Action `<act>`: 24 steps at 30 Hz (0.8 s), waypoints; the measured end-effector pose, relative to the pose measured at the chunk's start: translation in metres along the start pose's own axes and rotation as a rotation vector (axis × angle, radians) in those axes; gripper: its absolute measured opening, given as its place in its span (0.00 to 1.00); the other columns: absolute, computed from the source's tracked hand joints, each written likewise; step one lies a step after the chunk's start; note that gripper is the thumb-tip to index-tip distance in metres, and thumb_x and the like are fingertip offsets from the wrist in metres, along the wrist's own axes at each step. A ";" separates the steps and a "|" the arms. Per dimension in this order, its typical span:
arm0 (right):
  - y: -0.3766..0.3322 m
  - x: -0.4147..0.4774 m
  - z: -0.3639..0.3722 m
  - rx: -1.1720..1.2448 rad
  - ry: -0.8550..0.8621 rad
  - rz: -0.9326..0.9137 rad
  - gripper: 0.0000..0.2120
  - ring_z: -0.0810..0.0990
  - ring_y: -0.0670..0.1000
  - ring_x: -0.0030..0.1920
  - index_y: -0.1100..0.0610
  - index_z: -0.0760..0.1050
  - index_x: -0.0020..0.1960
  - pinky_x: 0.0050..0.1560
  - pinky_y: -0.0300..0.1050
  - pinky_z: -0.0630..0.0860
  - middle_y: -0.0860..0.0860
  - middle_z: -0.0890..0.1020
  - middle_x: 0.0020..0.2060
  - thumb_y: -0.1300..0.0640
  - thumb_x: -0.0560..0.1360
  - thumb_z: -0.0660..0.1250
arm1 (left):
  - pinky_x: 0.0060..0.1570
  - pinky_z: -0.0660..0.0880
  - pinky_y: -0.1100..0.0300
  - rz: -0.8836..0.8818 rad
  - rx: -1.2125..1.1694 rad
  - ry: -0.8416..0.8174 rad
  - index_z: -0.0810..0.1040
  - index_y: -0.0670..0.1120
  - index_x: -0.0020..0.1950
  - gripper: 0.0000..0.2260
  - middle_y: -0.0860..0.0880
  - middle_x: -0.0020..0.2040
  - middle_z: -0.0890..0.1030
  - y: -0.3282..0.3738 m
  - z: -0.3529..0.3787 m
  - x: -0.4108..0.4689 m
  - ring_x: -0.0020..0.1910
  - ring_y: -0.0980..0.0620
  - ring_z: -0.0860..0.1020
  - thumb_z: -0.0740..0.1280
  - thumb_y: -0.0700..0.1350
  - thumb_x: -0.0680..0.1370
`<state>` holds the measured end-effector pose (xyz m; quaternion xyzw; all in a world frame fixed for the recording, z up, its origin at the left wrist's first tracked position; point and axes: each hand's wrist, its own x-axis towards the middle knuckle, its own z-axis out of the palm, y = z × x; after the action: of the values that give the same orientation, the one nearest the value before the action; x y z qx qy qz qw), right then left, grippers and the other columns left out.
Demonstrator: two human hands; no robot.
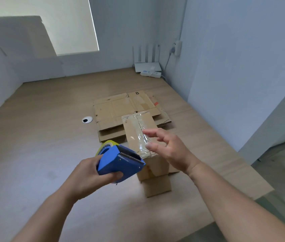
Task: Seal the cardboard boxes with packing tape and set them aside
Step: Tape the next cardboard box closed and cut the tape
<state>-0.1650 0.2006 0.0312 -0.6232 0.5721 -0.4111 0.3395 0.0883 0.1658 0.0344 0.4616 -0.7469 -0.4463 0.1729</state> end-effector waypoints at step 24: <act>0.021 -0.020 -0.021 0.162 0.388 0.351 0.10 0.70 0.47 0.25 0.60 0.76 0.35 0.27 0.40 0.71 0.47 0.77 0.25 0.64 0.75 0.68 | 0.36 0.66 0.58 -0.370 0.224 -0.153 0.83 0.42 0.38 0.46 0.43 0.32 0.82 -0.009 -0.073 -0.007 0.28 0.48 0.78 0.64 0.82 0.44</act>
<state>-0.1932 0.2189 0.0192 -0.3950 0.6908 -0.5022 0.3385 0.1455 0.1337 0.0677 0.5720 -0.7051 -0.4186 -0.0212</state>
